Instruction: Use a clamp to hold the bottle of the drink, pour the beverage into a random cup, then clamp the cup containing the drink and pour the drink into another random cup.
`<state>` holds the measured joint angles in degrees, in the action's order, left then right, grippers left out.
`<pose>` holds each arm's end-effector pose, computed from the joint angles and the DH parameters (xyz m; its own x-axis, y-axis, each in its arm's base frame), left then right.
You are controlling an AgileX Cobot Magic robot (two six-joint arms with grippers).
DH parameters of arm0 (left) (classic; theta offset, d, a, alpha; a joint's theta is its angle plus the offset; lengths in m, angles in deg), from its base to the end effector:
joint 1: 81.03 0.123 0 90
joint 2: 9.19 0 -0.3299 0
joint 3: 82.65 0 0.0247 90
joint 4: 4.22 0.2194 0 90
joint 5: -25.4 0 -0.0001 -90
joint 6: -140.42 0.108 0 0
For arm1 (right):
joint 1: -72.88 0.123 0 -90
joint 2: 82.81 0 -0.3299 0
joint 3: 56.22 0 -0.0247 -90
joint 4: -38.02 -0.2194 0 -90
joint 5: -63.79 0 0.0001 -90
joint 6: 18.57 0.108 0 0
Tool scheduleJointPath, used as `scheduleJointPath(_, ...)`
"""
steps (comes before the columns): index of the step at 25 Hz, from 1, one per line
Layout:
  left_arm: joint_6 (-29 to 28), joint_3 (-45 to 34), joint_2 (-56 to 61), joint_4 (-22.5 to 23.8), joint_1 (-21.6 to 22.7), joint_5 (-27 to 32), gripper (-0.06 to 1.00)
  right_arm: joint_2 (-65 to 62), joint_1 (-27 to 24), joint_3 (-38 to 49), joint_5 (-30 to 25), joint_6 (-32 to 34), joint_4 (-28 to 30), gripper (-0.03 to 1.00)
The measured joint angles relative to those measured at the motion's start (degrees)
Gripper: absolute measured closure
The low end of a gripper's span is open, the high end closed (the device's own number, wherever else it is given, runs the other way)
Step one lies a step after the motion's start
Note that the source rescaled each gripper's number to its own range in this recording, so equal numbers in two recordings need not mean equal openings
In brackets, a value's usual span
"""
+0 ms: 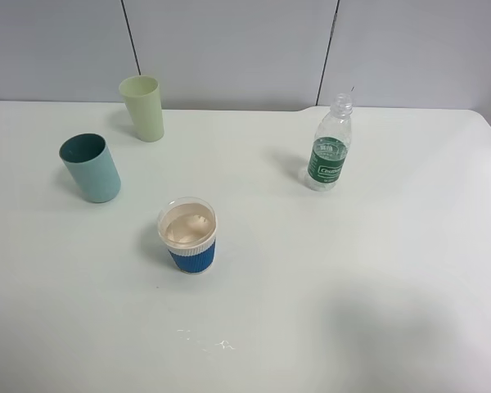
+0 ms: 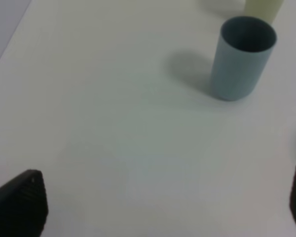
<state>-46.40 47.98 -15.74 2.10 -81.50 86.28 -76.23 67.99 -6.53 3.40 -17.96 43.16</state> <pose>-0.0637 0.0109 0.2557 -0.4425 -0.0612 -0.8947 -0.1068 0.9942 -0.0152 -0.0632 -0.0030 0.2549 -0.4505 0.0048 -0.8928 0.1393 0.9881 -0.0650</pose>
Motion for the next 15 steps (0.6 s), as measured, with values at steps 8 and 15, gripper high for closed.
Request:
scheduleJointPath(8, 0.0, 0.0, 0.0, 0.0, 0.0, 0.0, -0.06, 0.0, 0.0, 0.0, 0.0, 0.0, 0.0, -0.03)
scheduleJointPath(15, 0.0, 0.0, 0.0, 0.0, 0.0, 0.0, -0.06, 0.0, 0.0, 0.0, 0.0, 0.0, 0.0, -0.03)
